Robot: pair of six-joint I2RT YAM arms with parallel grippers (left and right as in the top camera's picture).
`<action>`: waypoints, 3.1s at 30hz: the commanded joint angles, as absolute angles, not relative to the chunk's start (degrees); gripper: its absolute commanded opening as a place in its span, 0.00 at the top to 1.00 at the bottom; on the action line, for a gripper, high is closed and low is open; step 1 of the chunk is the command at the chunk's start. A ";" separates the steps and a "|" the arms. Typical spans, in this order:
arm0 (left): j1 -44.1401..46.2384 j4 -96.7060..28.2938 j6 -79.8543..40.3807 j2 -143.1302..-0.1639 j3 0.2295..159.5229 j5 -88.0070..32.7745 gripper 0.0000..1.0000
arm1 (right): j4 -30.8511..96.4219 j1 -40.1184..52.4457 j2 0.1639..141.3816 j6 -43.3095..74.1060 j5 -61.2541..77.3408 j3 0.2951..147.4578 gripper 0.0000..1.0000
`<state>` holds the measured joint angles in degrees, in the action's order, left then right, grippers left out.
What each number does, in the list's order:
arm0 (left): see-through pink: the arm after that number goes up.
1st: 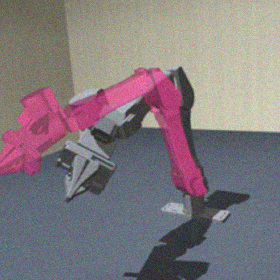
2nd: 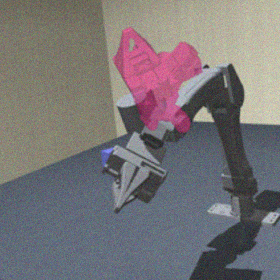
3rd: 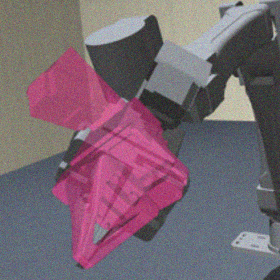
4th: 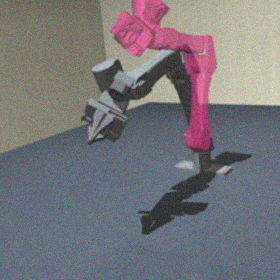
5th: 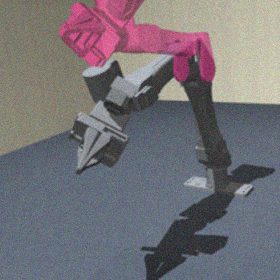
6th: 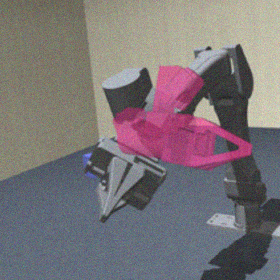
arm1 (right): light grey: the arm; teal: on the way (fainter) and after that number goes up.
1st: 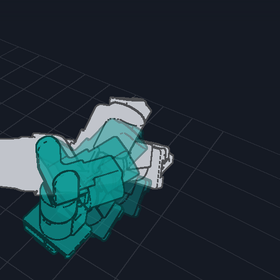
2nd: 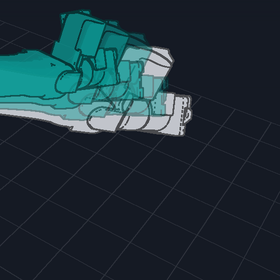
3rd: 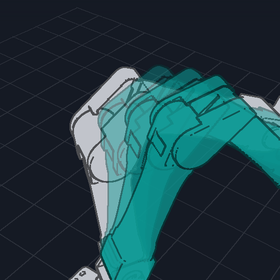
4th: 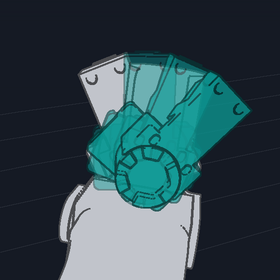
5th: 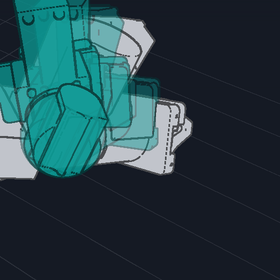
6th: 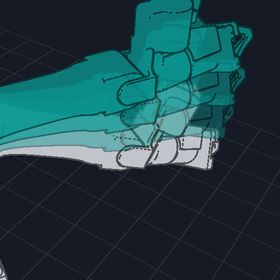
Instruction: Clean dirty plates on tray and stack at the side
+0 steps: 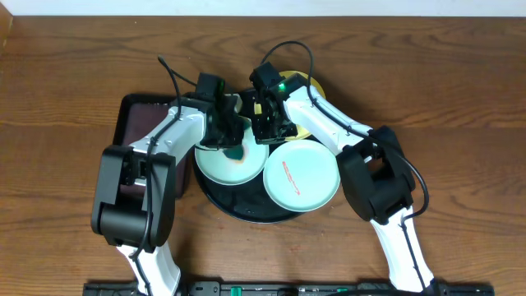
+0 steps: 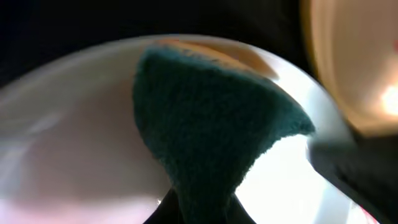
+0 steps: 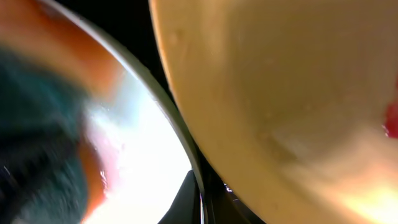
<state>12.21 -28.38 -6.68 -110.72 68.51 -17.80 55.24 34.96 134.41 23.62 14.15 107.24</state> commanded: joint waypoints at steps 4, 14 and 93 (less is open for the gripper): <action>11.86 -30.17 -25.02 -111.66 68.31 9.98 0.93 | 55.46 35.77 136.09 23.73 13.32 105.95 0.99; 11.88 -44.38 -24.95 -108.81 76.60 9.37 0.93 | 55.29 35.77 136.09 23.75 13.34 105.95 0.99; -4.82 -52.42 -16.10 -92.58 81.56 -2.35 0.93 | 57.89 57.34 115.28 14.02 -68.40 109.93 0.99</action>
<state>-4.56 -52.47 -16.67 -93.41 80.20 -2.28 58.46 56.82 117.10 14.17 -59.94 108.66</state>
